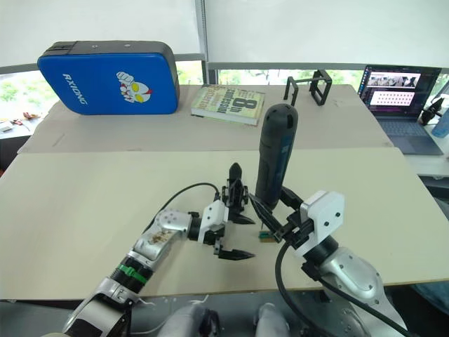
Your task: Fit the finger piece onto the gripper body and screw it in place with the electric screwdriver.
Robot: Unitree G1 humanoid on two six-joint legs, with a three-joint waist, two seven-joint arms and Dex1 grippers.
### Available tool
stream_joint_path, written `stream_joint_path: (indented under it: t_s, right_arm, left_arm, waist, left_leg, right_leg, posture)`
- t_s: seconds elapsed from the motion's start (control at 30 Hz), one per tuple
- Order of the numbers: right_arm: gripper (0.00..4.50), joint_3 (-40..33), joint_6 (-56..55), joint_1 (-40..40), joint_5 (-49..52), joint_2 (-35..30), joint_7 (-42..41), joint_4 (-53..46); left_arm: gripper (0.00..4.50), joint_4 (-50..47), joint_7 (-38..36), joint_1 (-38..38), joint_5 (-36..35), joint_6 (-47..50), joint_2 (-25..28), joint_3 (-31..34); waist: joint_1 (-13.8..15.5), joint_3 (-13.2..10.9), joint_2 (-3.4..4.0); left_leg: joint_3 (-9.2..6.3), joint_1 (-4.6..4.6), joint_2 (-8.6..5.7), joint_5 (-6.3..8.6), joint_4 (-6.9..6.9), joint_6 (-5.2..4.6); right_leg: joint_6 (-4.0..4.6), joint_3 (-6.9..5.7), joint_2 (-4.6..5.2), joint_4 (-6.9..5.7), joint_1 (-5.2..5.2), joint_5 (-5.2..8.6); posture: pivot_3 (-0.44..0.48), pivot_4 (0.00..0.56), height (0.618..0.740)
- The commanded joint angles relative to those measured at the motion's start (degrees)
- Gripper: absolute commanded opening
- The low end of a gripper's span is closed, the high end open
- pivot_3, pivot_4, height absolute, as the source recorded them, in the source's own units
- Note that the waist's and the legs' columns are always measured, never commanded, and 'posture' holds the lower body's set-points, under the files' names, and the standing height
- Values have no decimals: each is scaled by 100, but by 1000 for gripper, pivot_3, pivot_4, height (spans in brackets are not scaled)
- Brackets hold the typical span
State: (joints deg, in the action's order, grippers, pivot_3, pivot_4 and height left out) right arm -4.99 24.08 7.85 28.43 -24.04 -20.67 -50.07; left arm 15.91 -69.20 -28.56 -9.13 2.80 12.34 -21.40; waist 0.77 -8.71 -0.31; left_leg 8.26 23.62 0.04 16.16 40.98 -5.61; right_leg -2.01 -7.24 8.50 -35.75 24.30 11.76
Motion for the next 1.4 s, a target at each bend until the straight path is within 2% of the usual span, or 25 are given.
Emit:
stream_joint_path:
  t_s: [0.03,0.27,0.5,0.93,1.4]
  right_arm:
    - [1897,-333,50,-135,372,-29,104,-334]
    - [1897,-846,159,-403,1093,-377,-337,247]
    - [1897,-869,-27,-430,1217,-650,-883,681]
    - [1897,-918,-793,112,915,-438,-1586,1089]
    - [1897,-875,-1341,153,703,-265,-1858,1505]
  left_arm:
    - [4500,-23,-14,-82,-25,-136,-31,8]
    - [4500,45,-97,-149,-37,-199,12,15]
    - [4500,136,-131,-223,-28,-264,7,17]
    - [4500,106,-155,-228,-55,-242,43,32]
    - [4500,154,-159,-275,-9,-303,-3,1]
  waist:
    - [0,0,0]
    - [6,0,0]
    - [7,0,0]
    - [11,0,0]
    - [3,0,0]
  left_leg:
    - [0,0,0,0,0,0]
    - [-1,0,-1,0,1,-1]
    - [0,0,0,1,-1,-3]
    - [2,1,-1,5,2,-9]
    - [2,0,-1,4,2,-9]
  right_leg:
    - [0,0,0,0,0,0]
    - [0,-1,0,1,-1,0]
    - [0,-2,0,1,-1,0]
    - [-3,1,1,2,-2,-2]
    - [-2,2,1,2,-2,-2]
  posture:
    - [0,150,740]
    - [0,150,740]
    - [0,150,740]
    - [0,150,740]
    - [0,150,740]
